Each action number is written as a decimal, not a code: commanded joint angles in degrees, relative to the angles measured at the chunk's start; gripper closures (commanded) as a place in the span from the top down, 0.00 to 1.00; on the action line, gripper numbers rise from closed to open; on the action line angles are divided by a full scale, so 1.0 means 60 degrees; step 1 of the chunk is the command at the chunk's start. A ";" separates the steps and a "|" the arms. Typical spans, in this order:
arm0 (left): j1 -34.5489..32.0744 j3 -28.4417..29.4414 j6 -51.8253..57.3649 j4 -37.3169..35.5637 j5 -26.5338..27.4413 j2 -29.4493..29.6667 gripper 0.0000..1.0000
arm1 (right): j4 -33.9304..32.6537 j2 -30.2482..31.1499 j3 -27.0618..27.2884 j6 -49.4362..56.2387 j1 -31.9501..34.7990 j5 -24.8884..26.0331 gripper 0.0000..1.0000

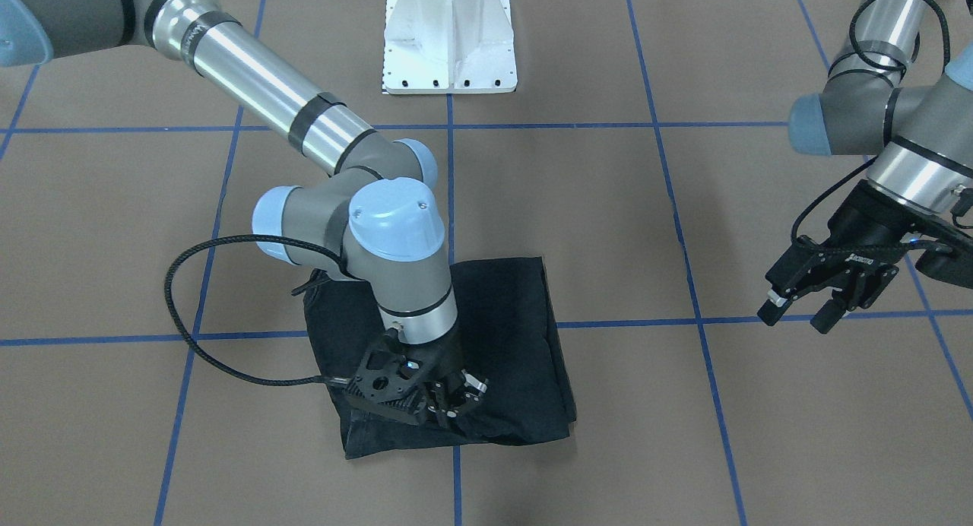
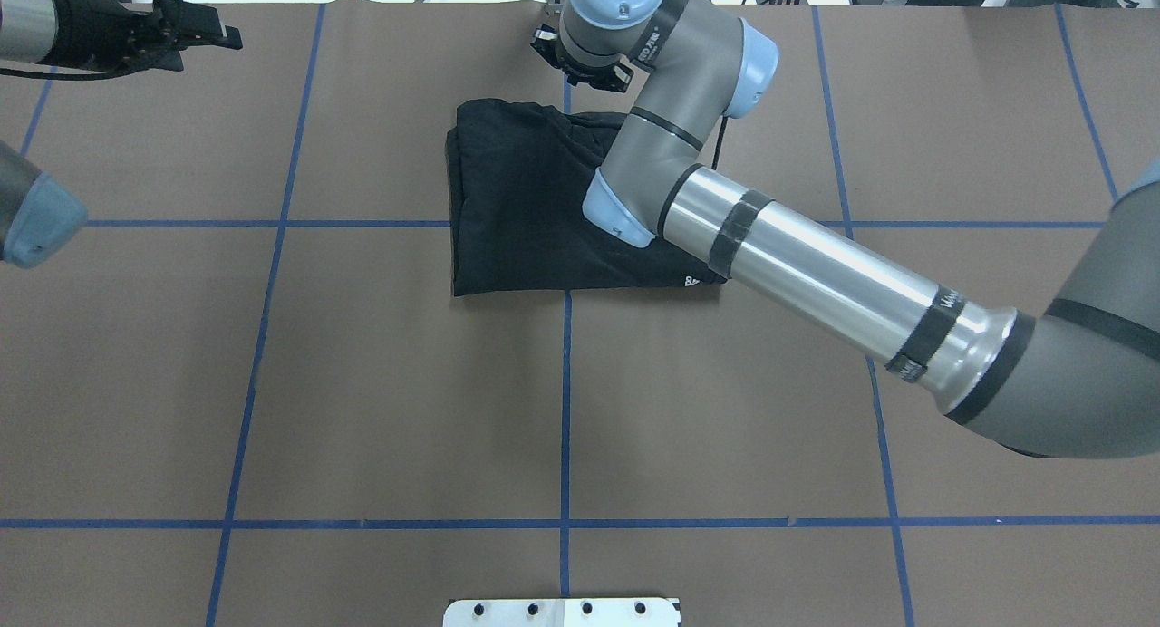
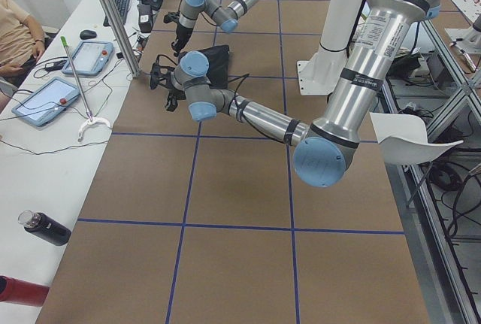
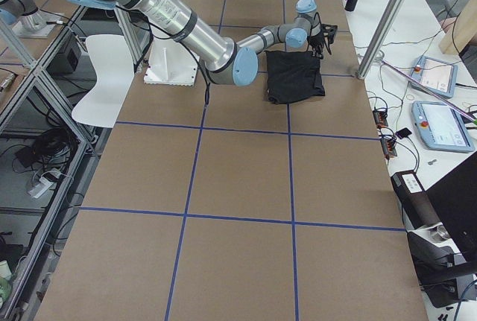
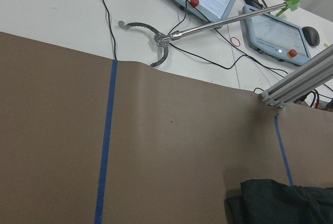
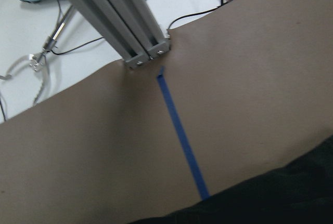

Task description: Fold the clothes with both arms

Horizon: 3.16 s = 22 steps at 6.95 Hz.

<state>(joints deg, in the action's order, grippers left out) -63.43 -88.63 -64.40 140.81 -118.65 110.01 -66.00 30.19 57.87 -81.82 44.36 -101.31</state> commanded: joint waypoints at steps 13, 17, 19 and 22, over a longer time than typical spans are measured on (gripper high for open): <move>-0.4208 -0.2049 1.0208 -0.4131 -0.2945 -0.4460 1.00 | -0.4937 1.0746 0.7230 1.4822 0.7270 -0.5190 0.99; -0.4237 -0.2584 0.9928 -0.4249 -0.2184 -0.4609 1.00 | -0.4923 1.0556 0.7332 1.5072 0.7065 -0.5234 1.00; -0.4237 -0.2599 0.9928 -0.4293 -0.2168 -0.4361 1.00 | -0.4820 1.0541 0.7318 1.5027 0.6992 -0.5103 1.00; -0.4165 -0.2470 0.9942 -0.4206 -0.2139 -0.5042 1.00 | -0.4879 1.0482 0.7361 1.4661 0.6962 -0.5690 1.00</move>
<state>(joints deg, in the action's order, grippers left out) -88.53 -103.85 -4.87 115.21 -131.64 82.78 -95.26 93.29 101.67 6.76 86.21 -134.98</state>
